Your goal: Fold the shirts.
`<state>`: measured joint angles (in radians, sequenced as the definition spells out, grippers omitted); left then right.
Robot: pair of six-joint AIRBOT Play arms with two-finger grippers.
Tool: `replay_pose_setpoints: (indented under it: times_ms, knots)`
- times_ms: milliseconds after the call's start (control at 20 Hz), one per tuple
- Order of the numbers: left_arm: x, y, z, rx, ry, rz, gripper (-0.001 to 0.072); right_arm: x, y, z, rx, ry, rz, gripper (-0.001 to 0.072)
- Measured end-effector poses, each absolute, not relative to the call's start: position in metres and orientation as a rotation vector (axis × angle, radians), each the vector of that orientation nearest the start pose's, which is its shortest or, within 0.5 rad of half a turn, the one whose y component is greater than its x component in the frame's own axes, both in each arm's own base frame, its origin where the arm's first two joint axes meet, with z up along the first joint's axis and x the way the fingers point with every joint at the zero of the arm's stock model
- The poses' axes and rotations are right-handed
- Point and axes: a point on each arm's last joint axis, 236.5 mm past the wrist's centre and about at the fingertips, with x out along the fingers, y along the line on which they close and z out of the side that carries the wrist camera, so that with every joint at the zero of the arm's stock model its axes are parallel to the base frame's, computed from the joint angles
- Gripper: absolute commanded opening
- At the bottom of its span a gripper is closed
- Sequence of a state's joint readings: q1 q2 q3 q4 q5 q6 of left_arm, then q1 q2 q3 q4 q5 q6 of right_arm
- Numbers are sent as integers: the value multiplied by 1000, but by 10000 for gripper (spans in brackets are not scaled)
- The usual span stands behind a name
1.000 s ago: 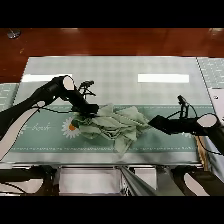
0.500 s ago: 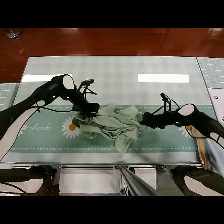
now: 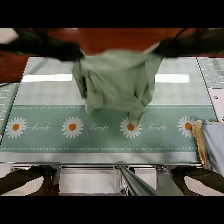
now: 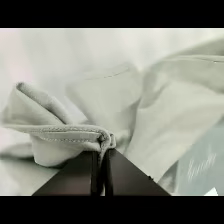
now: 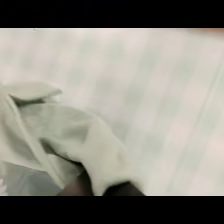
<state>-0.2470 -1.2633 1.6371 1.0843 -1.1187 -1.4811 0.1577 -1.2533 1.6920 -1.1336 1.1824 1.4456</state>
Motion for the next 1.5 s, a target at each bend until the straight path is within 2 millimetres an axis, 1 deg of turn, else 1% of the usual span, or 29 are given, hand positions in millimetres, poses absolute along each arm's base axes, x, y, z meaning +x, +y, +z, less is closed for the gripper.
replay_pose_setpoints:
  times_ms: [50, 100, 150, 200, 250, 300, 350, 400, 450, 550, 650, 750, 800, 900, 1000, 1100, 1200, 1250, 1350, 1400, 1500]
  knots:
    - [413, -203, 281, -194, 639, -607, 28, 419, 156, 297, 97, 638, 515, 26]
    - [402, -196, 324, -190, 532, -611, 28, 408, 152, 336, 71, 556, 512, 26]
    - [387, -190, 365, -190, 428, -616, 28, 392, 147, 372, 53, 477, 509, 26]
    - [370, -185, 398, -189, 344, -621, 28, 375, 142, 401, 38, 407, 503, 26]
    - [350, -179, 426, -184, 271, -625, 28, 354, 137, 428, 25, 337, 497, 26]
    - [329, -175, 449, -184, 211, -635, 28, 335, 132, 450, 12, 277, 489, 26]
    - [309, -171, 467, -180, 162, -642, 28, 314, 127, 469, -3, 221, 486, 26]
    - [289, -166, 482, -173, 118, -647, 28, 295, 124, 484, -17, 176, 485, 26]
    - [270, -163, 489, -160, 101, -654, 28, 276, 120, 497, -29, 131, 483, 26]
    - [238, -161, 495, -139, 92, -675, 28, 245, 113, 514, -52, 71, 473, 26]
    - [216, -162, 487, -127, 137, -704, 28, 222, 109, 521, -69, 44, 471, 26]
    - [203, -169, 476, -125, 187, -745, 28, 212, 108, 516, -82, 61, 475, 26]
    - [200, -172, 467, -127, 222, -764, 28, 211, 109, 509, -85, 86, 484, 26]
    - [202, -181, 445, -142, 304, -799, 28, 217, 117, 484, -82, 170, 518, 26]
    - [209, -192, 412, -167, 412, -833, 28, 229, 128, 449, -67, 287, 563, 26]
    - [221, -204, 365, -201, 550, -854, 28, 245, 137, 407, -41, 416, 593, 27]
    - [234, -216, 315, -253, 674, -860, 28, 266, 145, 356, -5, 566, 610, 27]
    - [244, -221, 289, -279, 726, -848, 28, 278, 147, 333, 14, 628, 609, 27]
    - [268, -226, 242, -330, 797, -802, 28, 306, 152, 287, 52, 737, 596, 27]
    - [281, -228, 221, -348, 819, -776, 28, 322, 153, 265, 66, 785, 582, 27]
    - [311, -231, 184, -375, 844, -722, 28, 358, 155, 227, 100, 846, 553, 27]
